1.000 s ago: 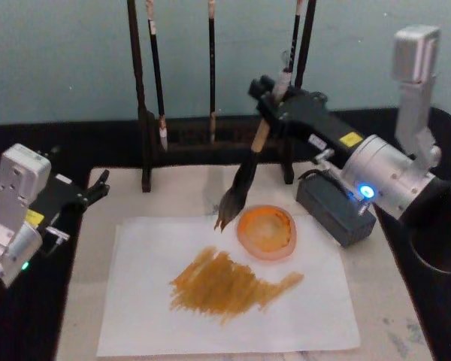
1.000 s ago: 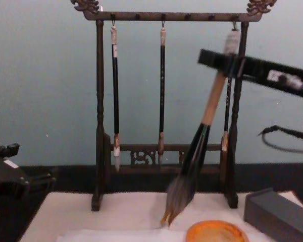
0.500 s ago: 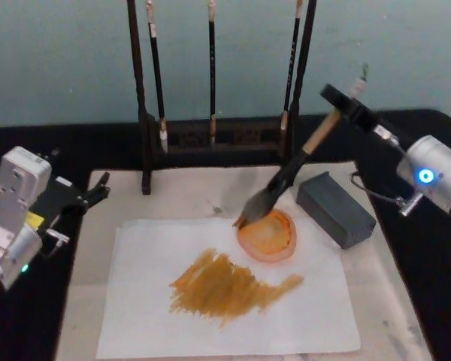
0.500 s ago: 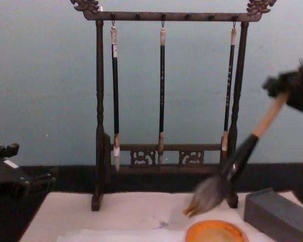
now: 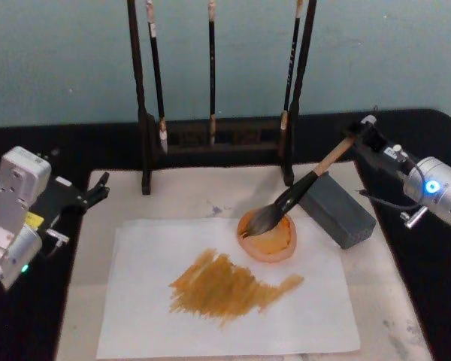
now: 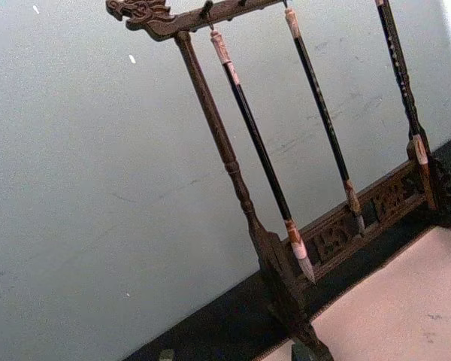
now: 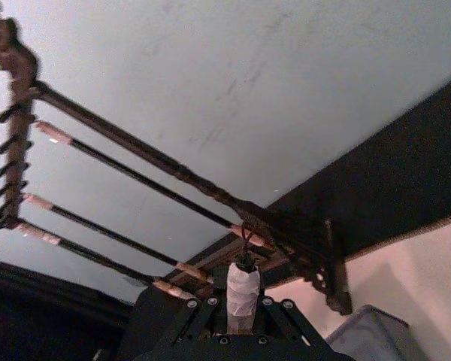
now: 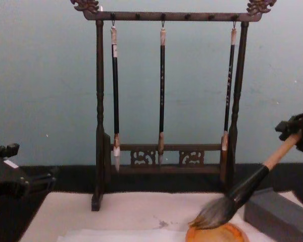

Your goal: Pick up the brush from the inkstone, write on the paper, then place the brush back to its original position.

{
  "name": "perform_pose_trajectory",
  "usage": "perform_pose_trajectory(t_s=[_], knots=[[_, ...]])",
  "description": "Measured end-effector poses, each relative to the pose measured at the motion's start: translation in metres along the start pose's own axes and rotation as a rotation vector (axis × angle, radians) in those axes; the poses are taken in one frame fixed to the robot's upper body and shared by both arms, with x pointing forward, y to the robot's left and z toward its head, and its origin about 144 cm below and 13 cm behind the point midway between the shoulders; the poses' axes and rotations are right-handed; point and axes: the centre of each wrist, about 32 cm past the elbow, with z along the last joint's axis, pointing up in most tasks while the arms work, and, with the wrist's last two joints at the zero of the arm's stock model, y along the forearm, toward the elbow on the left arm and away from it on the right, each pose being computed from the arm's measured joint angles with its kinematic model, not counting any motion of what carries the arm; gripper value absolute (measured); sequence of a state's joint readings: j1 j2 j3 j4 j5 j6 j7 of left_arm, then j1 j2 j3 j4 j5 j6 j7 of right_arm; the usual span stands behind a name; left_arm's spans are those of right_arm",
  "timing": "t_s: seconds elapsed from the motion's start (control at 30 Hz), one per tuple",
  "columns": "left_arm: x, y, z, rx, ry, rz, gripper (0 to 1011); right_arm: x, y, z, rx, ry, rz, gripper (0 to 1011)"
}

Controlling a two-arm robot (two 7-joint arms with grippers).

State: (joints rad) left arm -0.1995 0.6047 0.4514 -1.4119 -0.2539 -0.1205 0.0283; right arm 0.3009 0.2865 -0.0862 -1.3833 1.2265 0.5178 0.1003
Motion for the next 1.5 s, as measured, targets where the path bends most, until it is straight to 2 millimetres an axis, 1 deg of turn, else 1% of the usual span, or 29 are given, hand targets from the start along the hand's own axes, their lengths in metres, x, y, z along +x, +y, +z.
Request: perform_pose_trajectory(t_s=[0.33, 0.73, 1.3, 1.5], knots=[[0.000, 0.000, 0.000, 0.000, 0.000, 0.000, 1010, 0.015, 0.011, -0.008, 0.029, 0.049, -0.080, 154], [0.000, 0.000, 0.000, 0.000, 0.000, 0.000, 1010, 0.027, 0.022, -0.012, 0.031, 0.099, -0.129, 154], [0.000, 0.000, 0.000, 0.000, 0.000, 0.000, 1010, 0.036, 0.026, -0.011, 0.023, 0.140, -0.157, 154], [0.000, 0.000, 0.000, 0.000, 0.000, 0.000, 1010, 0.035, 0.026, -0.011, 0.024, 0.138, -0.156, 154]])
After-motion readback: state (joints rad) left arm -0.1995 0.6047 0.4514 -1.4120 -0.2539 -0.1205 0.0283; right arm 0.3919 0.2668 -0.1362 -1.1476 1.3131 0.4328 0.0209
